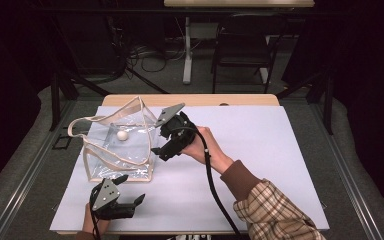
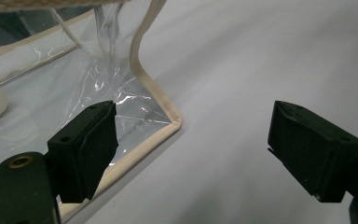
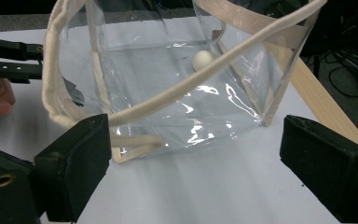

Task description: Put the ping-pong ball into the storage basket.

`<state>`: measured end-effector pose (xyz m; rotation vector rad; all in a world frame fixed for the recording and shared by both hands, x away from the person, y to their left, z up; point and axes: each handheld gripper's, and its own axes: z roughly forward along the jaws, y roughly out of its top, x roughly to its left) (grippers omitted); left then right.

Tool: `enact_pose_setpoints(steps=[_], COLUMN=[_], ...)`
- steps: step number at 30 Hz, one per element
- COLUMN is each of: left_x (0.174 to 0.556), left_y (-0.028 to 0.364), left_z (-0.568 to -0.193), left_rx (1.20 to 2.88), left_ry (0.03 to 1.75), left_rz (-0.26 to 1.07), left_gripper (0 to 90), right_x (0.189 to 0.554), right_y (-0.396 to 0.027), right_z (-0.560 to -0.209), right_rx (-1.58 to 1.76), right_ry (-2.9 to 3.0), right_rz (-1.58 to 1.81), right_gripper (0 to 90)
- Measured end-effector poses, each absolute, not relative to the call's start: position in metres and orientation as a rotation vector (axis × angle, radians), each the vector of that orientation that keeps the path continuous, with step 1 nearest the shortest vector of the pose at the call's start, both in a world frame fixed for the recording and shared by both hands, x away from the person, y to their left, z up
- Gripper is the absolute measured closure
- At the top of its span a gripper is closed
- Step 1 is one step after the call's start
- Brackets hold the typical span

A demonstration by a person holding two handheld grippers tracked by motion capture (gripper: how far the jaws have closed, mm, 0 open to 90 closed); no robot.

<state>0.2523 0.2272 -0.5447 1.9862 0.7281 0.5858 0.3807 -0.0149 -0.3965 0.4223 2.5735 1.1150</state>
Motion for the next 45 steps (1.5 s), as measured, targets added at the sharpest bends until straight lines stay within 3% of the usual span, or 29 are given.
enact_pose_setpoints(steps=[22,45], left_x=[0.251,0.251], left_y=[0.228,0.228], left_z=[-0.545,-0.545], left_rx=[1.983,1.985], left_ry=[0.723,0.728], left_rz=[0.585,0.583], left_gripper=[16.1,16.0], right_x=[0.376,0.359], right_y=[-0.065,-0.113], right_z=[-0.408,-0.425], right_rx=[0.522,0.597], right_ry=[2.525,2.450], right_rz=[1.104,1.103], right_gripper=[1.2,1.4])
